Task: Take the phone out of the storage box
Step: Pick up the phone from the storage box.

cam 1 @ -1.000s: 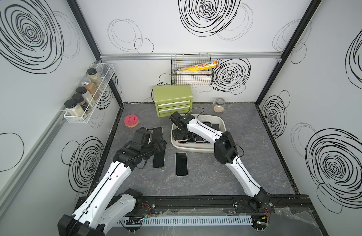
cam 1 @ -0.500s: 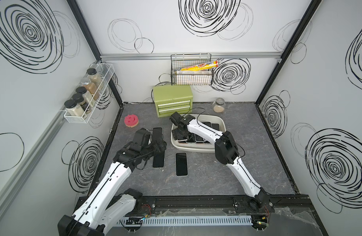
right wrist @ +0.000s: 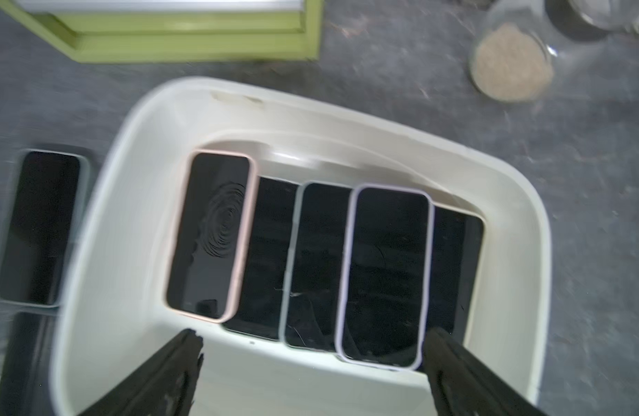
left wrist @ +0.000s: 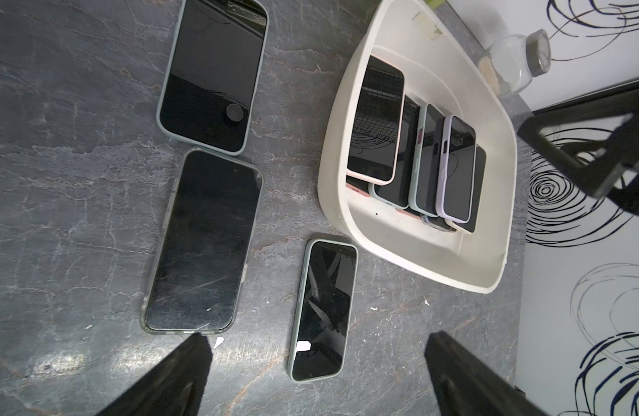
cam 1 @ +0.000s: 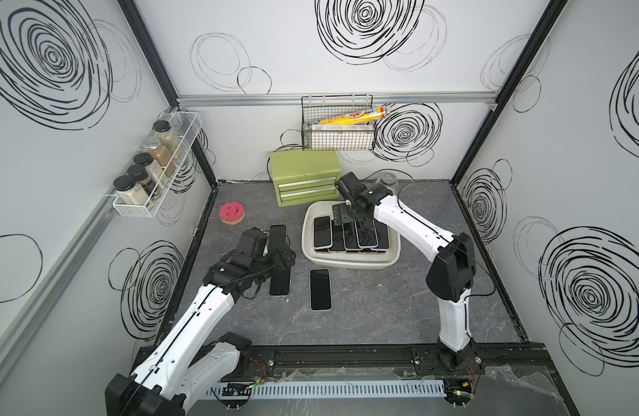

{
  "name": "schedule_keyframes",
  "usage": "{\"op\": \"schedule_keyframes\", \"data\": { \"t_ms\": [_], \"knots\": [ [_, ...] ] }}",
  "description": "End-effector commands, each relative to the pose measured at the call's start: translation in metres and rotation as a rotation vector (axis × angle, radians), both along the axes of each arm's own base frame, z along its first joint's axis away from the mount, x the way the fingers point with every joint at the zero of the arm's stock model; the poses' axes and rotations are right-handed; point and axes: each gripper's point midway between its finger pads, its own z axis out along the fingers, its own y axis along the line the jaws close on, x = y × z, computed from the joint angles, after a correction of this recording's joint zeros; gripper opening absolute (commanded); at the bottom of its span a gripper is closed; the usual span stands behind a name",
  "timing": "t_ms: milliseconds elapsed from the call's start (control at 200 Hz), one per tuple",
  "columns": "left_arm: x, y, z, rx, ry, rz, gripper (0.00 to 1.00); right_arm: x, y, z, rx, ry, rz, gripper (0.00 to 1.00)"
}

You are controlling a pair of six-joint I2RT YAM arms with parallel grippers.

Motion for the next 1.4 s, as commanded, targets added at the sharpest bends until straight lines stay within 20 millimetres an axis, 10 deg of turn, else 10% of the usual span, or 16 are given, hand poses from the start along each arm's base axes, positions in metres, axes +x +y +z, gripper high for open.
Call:
{"op": "schedule_keyframes", "data": {
  "t_ms": [0, 521, 1392],
  "knots": [
    [0.005, -0.007, 0.000, -0.033, -0.024, -0.006, 0.99, -0.004, -0.008, -0.021, 0.009, 0.038, 0.017, 1.00],
    [-0.003, -0.016, -0.013, -0.032, 0.007, -0.012, 0.99, -0.008, -0.022, -0.085, 0.011, 0.143, 0.044, 1.00],
    [-0.001, -0.013, -0.020, -0.010, 0.016, -0.002, 0.99, 0.011, -0.033, -0.105, -0.041, 0.147, 0.034, 1.00]
  ]
}}
